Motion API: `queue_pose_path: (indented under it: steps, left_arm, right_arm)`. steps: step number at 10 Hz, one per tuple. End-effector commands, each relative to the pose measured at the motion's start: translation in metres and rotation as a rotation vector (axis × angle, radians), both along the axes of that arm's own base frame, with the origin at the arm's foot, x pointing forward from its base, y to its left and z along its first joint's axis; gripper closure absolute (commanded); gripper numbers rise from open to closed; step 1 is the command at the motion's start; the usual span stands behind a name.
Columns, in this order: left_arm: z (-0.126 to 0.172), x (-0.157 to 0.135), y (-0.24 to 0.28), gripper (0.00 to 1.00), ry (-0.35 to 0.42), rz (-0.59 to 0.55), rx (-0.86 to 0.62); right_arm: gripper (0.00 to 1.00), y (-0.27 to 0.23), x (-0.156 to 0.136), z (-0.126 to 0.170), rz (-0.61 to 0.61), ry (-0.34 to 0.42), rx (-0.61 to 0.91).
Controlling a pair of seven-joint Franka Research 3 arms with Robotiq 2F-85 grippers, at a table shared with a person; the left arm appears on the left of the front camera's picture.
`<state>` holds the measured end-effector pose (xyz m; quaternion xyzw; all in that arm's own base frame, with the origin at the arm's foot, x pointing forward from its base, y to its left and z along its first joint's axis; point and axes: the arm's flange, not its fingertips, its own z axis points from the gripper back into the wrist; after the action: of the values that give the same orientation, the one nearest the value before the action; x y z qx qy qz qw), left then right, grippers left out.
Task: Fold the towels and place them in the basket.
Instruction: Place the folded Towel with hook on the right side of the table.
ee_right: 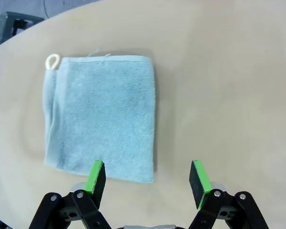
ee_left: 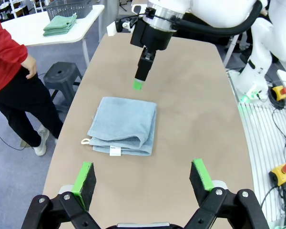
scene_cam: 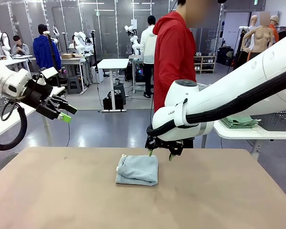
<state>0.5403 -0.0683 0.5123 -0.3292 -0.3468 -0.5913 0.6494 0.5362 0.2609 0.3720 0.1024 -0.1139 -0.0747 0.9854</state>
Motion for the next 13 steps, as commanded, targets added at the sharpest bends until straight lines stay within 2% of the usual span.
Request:
queue_pose_path:
  steps: [1, 3, 9, 13]
  left_arm:
    - [0.0, 0.001, -0.001, 0.0, -0.005, 0.006, 0.003]
    - [0.0, 0.001, -0.001, 0.0, -0.005, 0.006, 0.003]
    - [0.0, 0.001, -0.001, 0.0, -0.005, 0.006, 0.003]
    - [0.0, 0.001, -0.001, 0.0, -0.005, 0.006, 0.003]
  right_arm:
    - [0.11, -0.006, 0.013, -0.014, 0.006, -0.002, 0.05]
    - [0.11, -0.008, 0.021, -0.031, 0.025, 0.036, 0.085]
    - [0.11, 0.0, 0.045, -0.063, 0.043, 0.065, 0.117]
    - [0.11, 0.001, 0.047, -0.075, 0.073, 0.094, 0.16]
